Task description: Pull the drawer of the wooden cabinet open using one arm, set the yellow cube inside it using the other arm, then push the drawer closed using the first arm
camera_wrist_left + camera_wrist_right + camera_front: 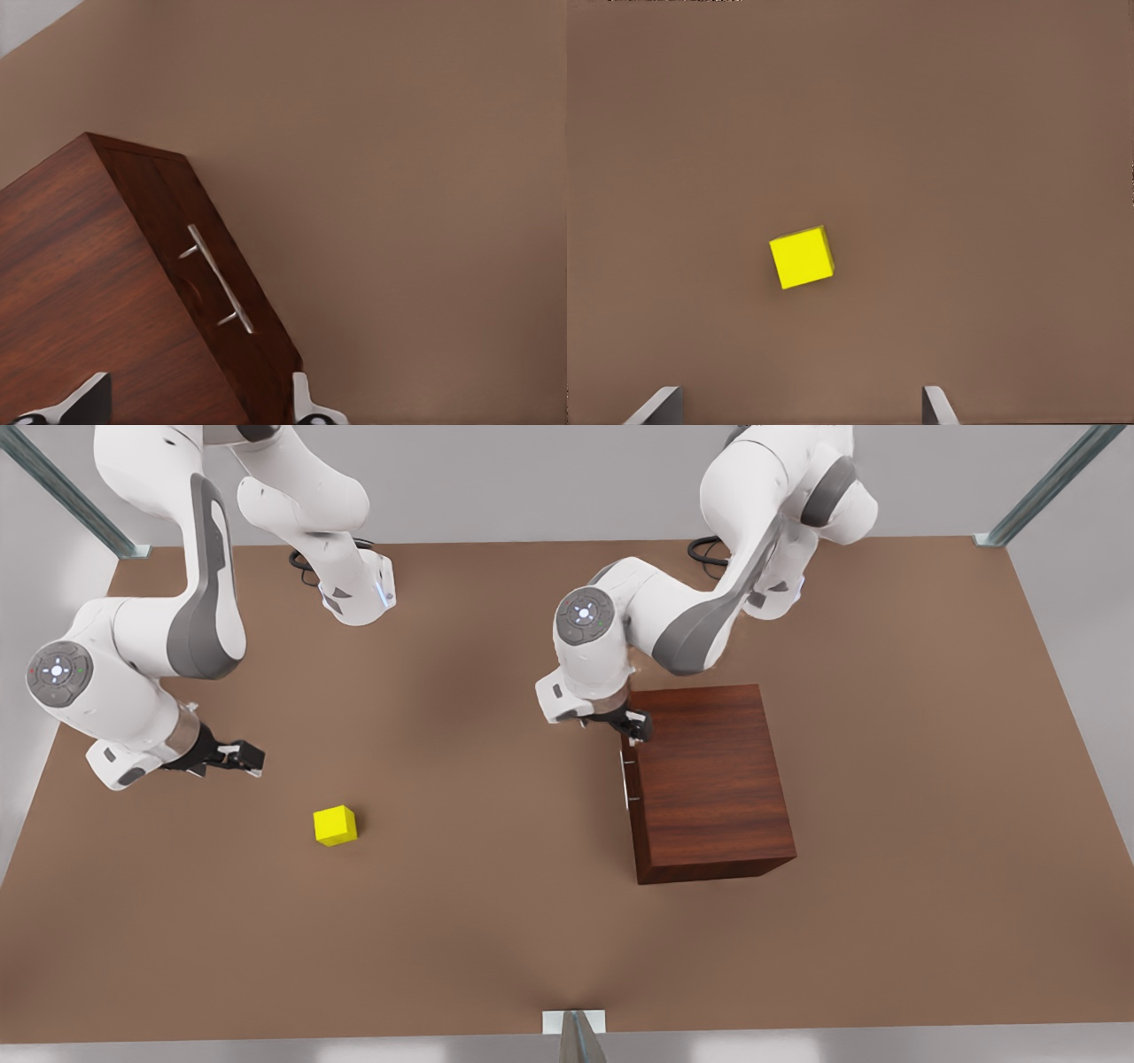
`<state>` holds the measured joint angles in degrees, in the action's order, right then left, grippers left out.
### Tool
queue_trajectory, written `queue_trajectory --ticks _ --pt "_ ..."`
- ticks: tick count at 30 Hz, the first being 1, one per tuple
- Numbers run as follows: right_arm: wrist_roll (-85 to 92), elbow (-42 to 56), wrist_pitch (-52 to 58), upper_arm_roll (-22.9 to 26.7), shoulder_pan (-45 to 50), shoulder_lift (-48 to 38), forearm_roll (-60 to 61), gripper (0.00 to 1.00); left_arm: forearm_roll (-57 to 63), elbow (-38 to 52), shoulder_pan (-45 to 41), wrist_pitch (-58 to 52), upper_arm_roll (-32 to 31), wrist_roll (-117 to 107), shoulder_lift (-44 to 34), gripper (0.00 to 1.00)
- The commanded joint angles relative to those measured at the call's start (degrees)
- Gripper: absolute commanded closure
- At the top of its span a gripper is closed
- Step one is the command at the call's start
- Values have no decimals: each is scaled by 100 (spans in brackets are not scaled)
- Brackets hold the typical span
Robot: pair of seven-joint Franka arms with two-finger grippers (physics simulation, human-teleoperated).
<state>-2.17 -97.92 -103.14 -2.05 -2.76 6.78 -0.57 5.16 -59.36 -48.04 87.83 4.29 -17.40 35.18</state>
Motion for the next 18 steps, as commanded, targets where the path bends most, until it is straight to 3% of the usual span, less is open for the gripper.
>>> queue_trajectory --ticks 1,3,5,13,18 --pt "-3182 -16 22 20 -58 8 48 0 196 91 -293 -30 2 -4525 208 0" --pt "-4810 -16 -22 47 -58 25 48 0 134 285 -531 41 -103 -4869 464 0" --pt "-4837 -8 -39 100 -462 -1 759 0 257 162 -584 357 -86 -5634 631 0" --pt "-7096 -52 -1190 3 -339 245 250 0 908 109 -461 375 116 -5362 1264 0" --pt "-8133 -34 -1234 3 -330 403 250 0 899 320 -417 929 380 -5573 1598 0"
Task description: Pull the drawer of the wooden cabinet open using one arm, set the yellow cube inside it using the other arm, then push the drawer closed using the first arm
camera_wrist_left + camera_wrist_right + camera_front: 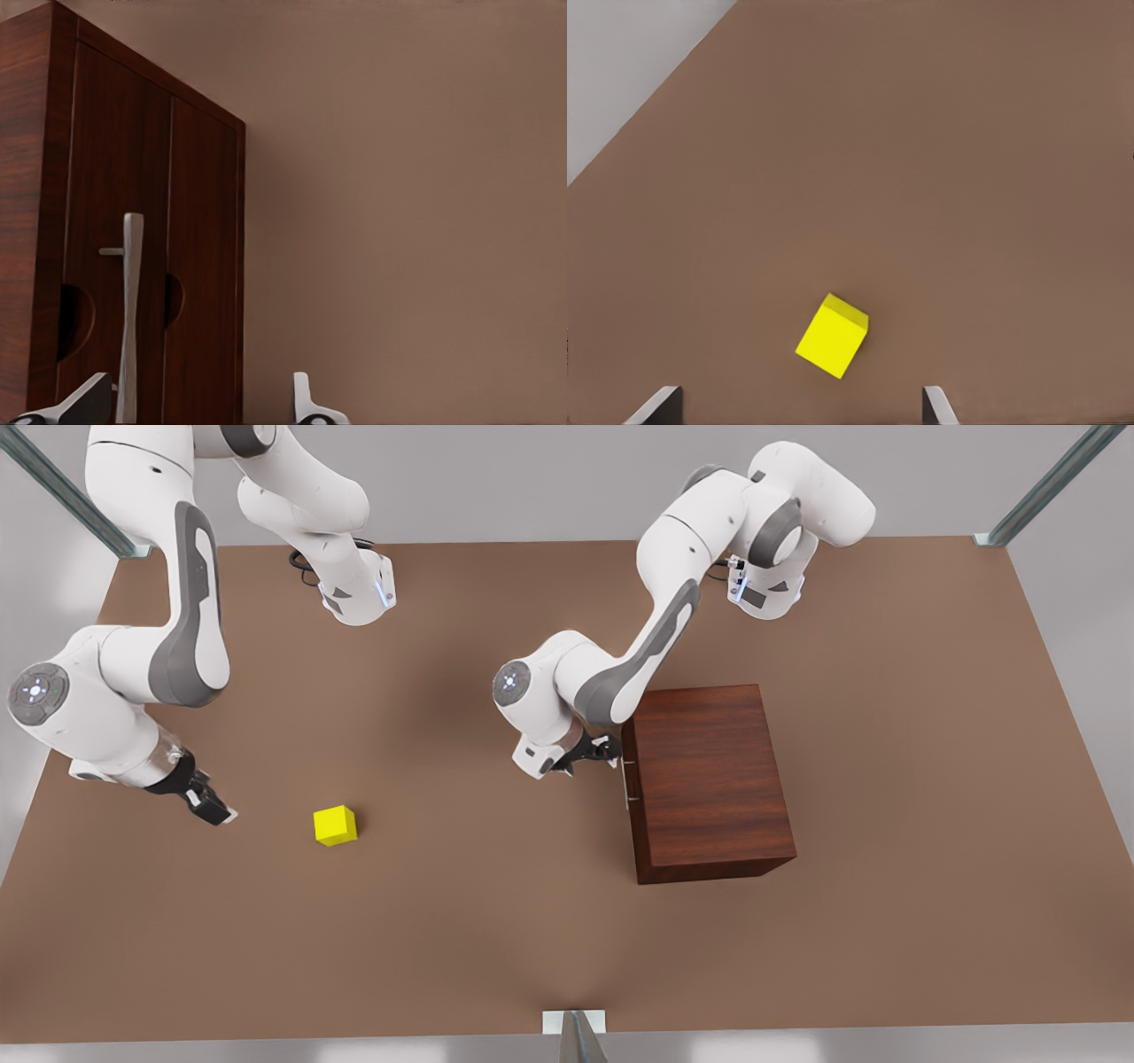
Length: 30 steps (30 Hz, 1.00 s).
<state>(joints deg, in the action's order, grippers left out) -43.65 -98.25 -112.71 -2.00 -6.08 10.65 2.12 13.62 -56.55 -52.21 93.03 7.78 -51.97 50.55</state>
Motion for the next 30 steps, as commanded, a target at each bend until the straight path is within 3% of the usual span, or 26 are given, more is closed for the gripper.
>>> queue_trajectory --ticks 1,8,13,30 --pt "-3976 7 -278 -2 10 34 -27 0 44 188 9 426 48 -2116 69 0" --pt "-4134 25 -278 6 169 122 -221 0 62 382 159 550 188 -1544 193 0" --pt "-4161 34 -278 -2 186 130 -230 0 220 373 123 -277 188 -780 192 0" --pt "-4284 34 -278 -2 388 253 -361 0 211 312 132 -365 144 881 456 0"
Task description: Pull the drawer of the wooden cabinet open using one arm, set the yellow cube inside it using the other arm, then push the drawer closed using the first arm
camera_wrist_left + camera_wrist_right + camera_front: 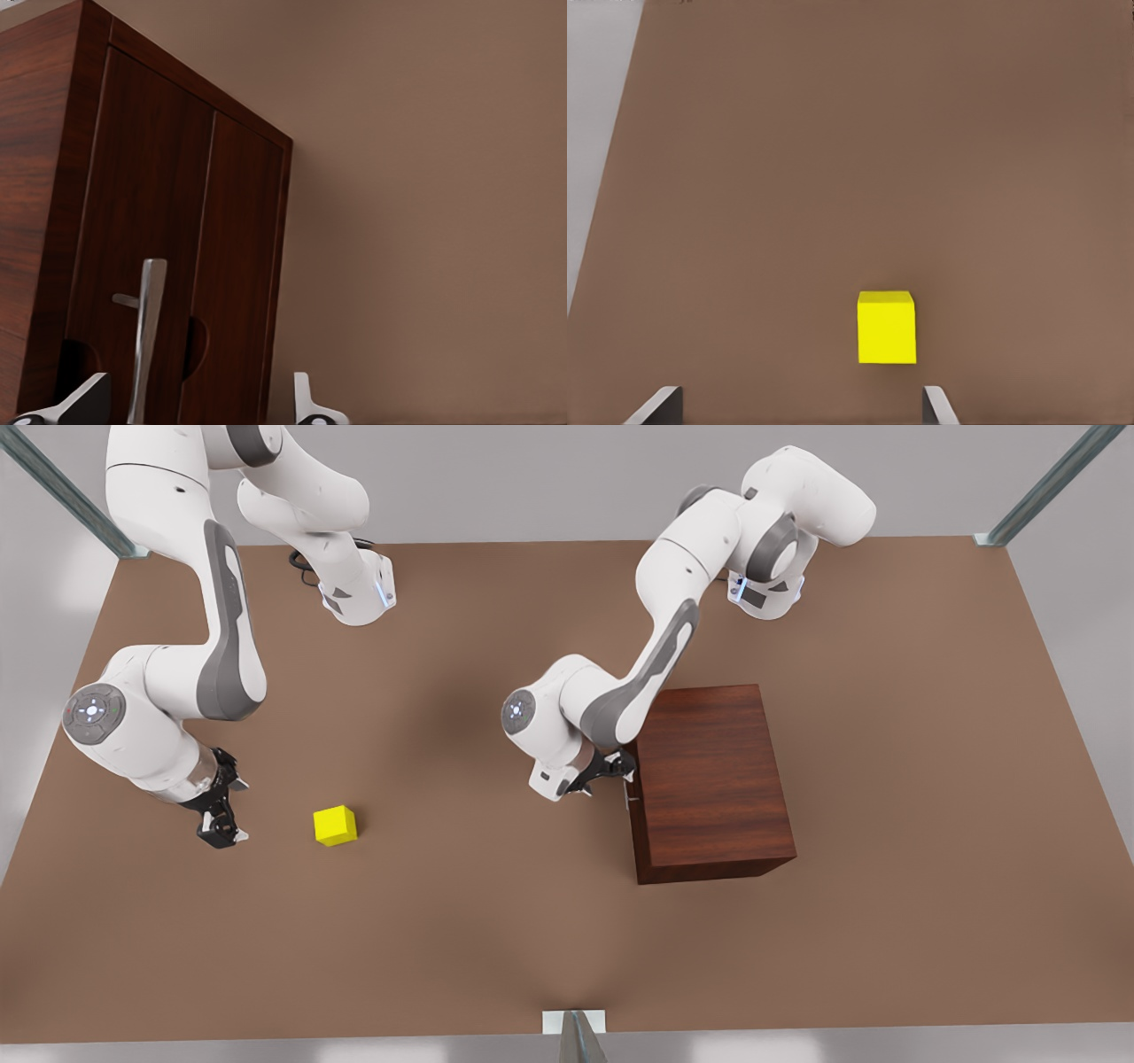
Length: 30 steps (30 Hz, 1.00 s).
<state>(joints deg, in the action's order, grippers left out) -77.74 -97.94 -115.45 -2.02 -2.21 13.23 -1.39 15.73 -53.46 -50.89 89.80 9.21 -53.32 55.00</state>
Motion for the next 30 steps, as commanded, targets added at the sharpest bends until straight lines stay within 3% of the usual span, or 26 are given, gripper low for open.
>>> queue_trajectory --ticks 1,30 --pt "-875 3 -3 0 1 -4 -10 0 0 2 0 -51 2 1166 29 0" --pt "-954 73 14 0 72 75 -133 0 -571 64 9 1136 -95 112 46 0"
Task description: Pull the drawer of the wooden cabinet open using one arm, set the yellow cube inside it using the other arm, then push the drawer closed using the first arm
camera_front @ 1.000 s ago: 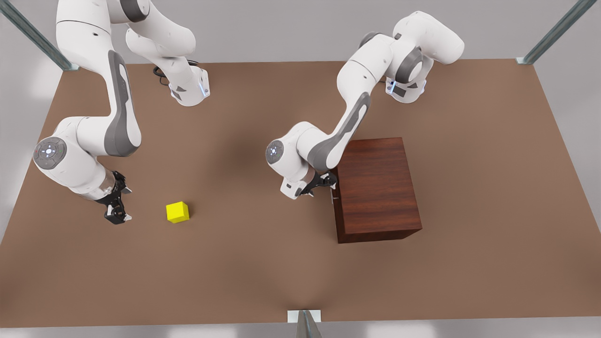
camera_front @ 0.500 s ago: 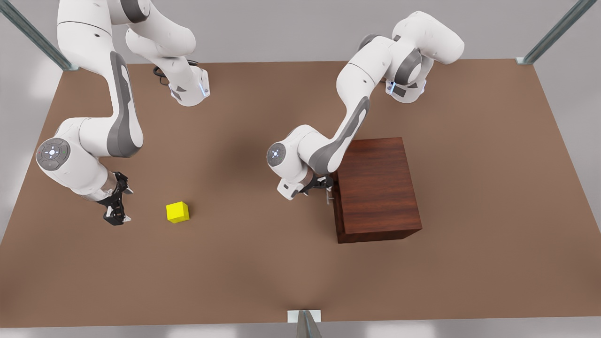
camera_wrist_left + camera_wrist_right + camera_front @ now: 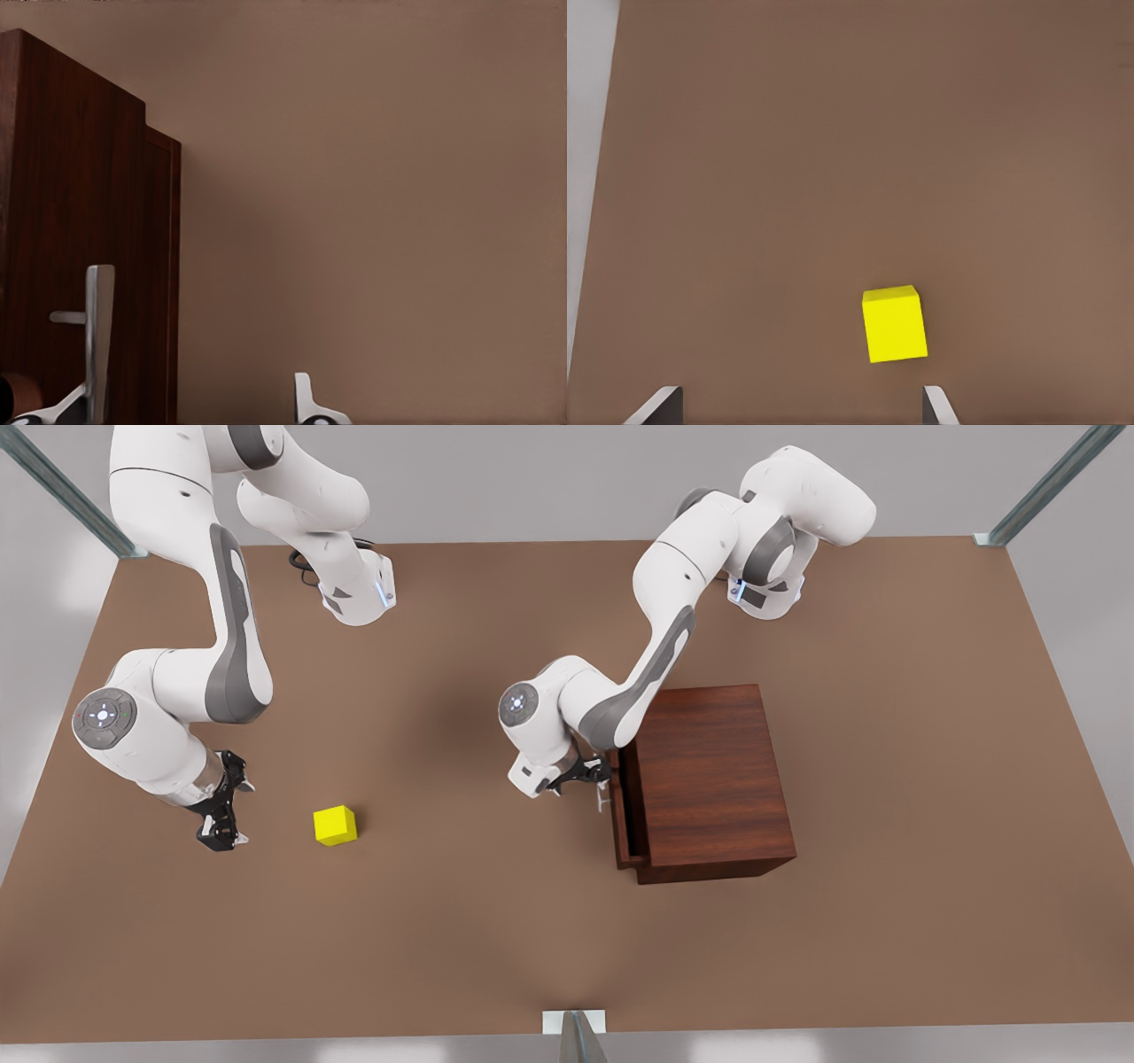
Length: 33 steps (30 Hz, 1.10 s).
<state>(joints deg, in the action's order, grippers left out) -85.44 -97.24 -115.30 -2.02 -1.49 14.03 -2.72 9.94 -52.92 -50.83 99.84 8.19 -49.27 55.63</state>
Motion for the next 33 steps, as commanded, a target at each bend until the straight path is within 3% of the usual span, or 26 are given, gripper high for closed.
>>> queue_trajectory --ticks 1,33 --pt "-184 3 -1 0 0 -6 0 0 17 27 3 167 16 -294 -8 0" --pt "-192 12 -1 0 9 12 0 0 386 387 -269 1143 112 -742 212 0"
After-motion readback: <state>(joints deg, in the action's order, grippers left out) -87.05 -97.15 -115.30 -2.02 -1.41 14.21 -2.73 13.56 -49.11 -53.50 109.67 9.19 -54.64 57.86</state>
